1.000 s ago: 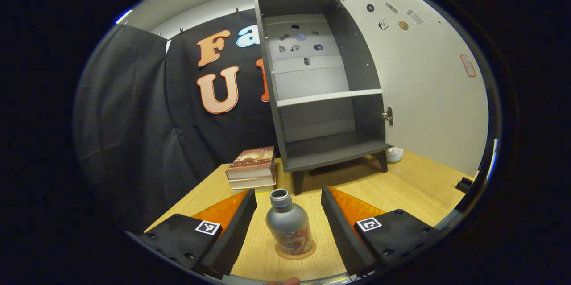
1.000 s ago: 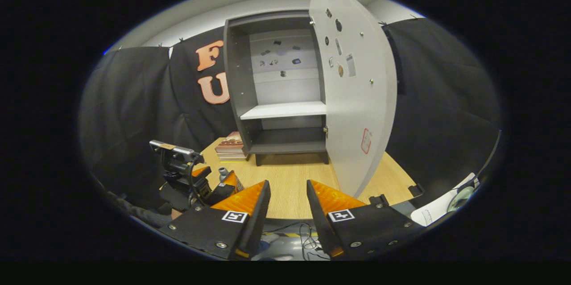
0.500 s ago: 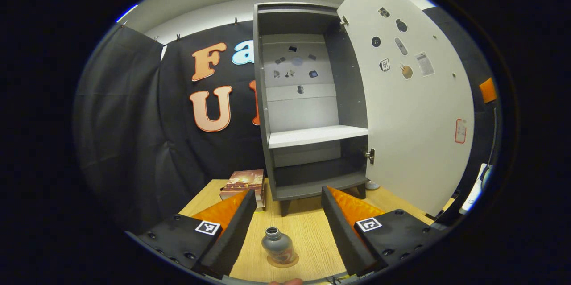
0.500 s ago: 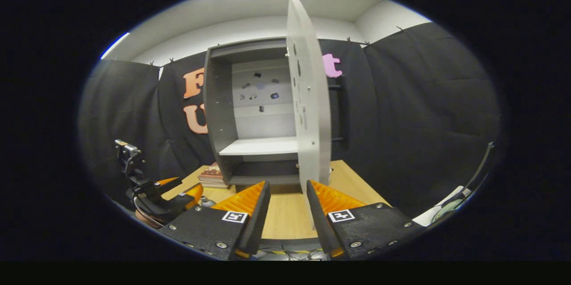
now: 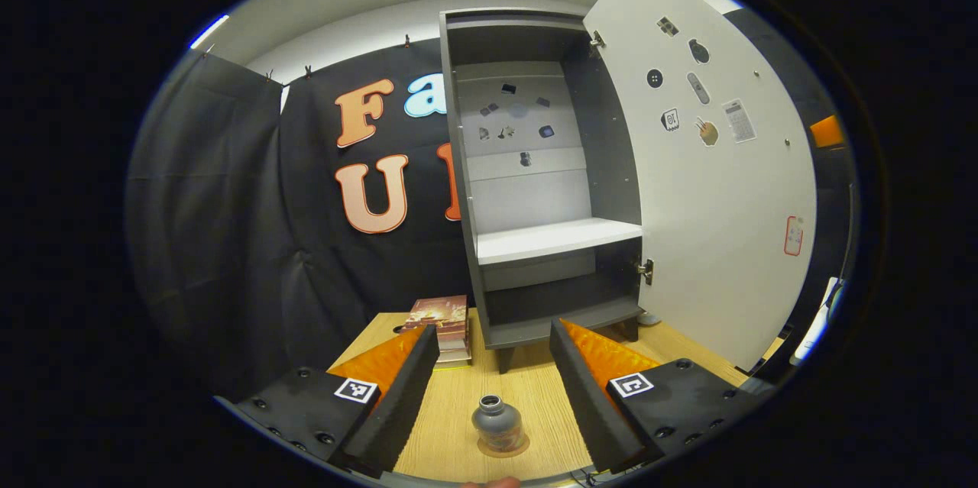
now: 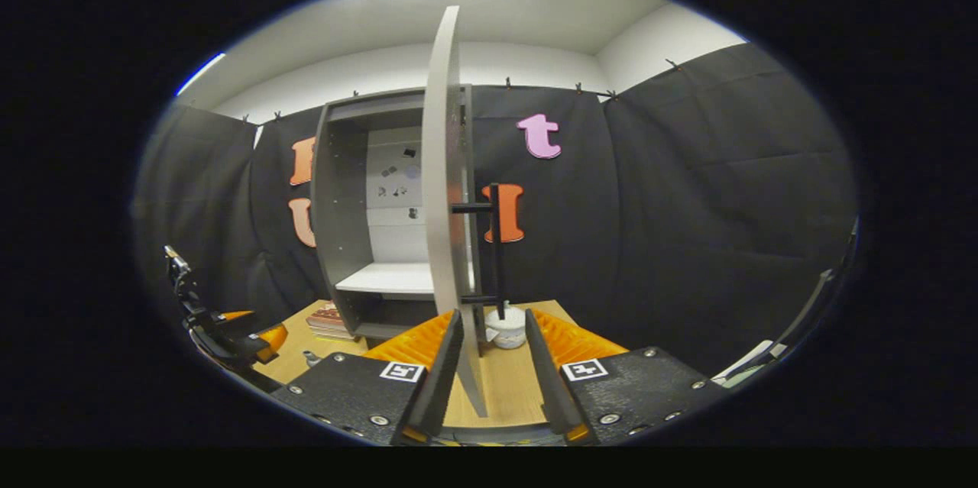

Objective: Open the cabinet door with the right hand, grasp the bottle in the cabinet with the left hand and place it on the coaster, then close the cabinet door with the right hand.

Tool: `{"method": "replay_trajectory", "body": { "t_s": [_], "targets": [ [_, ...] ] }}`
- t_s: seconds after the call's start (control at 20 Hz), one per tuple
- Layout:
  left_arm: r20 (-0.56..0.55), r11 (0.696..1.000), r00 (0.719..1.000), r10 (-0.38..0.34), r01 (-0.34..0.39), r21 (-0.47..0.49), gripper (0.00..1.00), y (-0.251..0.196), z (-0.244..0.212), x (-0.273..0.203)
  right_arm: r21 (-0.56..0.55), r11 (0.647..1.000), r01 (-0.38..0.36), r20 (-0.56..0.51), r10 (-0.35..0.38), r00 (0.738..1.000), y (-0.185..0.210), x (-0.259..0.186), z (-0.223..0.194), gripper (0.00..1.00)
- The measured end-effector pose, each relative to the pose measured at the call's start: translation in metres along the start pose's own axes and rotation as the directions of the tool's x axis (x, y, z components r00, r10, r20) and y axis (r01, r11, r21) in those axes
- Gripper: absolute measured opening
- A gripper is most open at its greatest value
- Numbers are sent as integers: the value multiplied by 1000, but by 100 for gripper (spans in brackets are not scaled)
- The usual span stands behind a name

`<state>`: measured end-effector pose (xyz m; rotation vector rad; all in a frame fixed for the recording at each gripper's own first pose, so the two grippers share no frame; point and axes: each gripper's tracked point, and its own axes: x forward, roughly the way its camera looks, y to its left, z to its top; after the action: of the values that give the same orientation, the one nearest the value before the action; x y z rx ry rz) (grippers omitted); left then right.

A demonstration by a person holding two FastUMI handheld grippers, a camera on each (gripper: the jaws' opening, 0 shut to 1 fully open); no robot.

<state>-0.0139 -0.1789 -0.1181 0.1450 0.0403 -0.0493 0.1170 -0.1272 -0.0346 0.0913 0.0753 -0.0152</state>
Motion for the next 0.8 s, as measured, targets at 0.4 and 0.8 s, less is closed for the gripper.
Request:
{"method": "replay_trajectory", "body": {
  "t_s": [0.4, 0.8],
  "targets": [
    [-13, 999, 999, 42, -42, 4, 95, 14, 1, -2, 37, 999, -39, 4, 39, 999, -5, 27, -3, 51],
    [-35, 997, 997, 74, -74, 6, 95, 35, -6, -6, 10, 996, -83, 27, 83, 996, 23, 28, -3, 60]
  ]
}}
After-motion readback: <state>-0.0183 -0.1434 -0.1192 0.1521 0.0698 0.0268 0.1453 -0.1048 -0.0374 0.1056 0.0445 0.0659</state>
